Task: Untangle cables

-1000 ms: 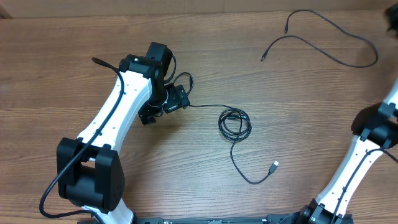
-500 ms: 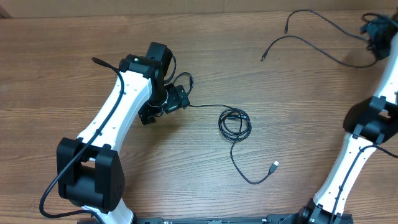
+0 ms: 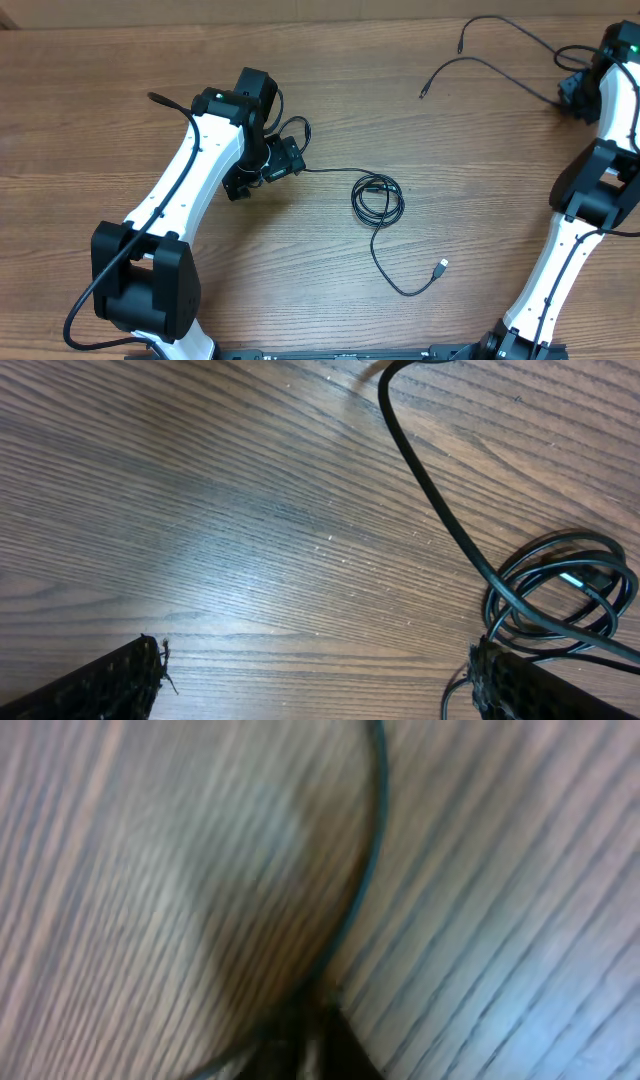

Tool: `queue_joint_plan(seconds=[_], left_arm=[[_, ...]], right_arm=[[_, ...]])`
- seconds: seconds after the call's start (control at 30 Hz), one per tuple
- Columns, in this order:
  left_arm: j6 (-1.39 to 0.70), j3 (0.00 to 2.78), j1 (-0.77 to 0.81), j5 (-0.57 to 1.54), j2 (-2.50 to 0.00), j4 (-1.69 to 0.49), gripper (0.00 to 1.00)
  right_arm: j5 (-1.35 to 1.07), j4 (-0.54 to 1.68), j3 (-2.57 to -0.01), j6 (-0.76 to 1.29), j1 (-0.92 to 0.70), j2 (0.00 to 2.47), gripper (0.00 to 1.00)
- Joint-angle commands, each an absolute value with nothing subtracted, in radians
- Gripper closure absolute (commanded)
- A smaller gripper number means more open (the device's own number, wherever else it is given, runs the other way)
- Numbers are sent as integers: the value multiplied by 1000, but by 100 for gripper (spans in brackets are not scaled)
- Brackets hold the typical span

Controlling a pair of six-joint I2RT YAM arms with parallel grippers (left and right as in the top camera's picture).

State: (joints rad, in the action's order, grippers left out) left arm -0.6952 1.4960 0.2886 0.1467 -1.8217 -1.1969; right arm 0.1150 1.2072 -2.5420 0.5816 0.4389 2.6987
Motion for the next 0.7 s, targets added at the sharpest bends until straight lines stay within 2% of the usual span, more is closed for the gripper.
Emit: queue_joint_plan(seconds=[0.0,0.4,0.67], left_arm=[[-673,1494,295,154,-1812,-1196,0],[-673,1494,295,154,-1812,-1196,0],[-673,1494,295,154,-1812,-1196,0]], right_arm=[[134,1206,-2539,580,449,2694,96],[41,1153,-2539,576,448,2762,96],[-75,1023,-2540,530,448,2805,96]])
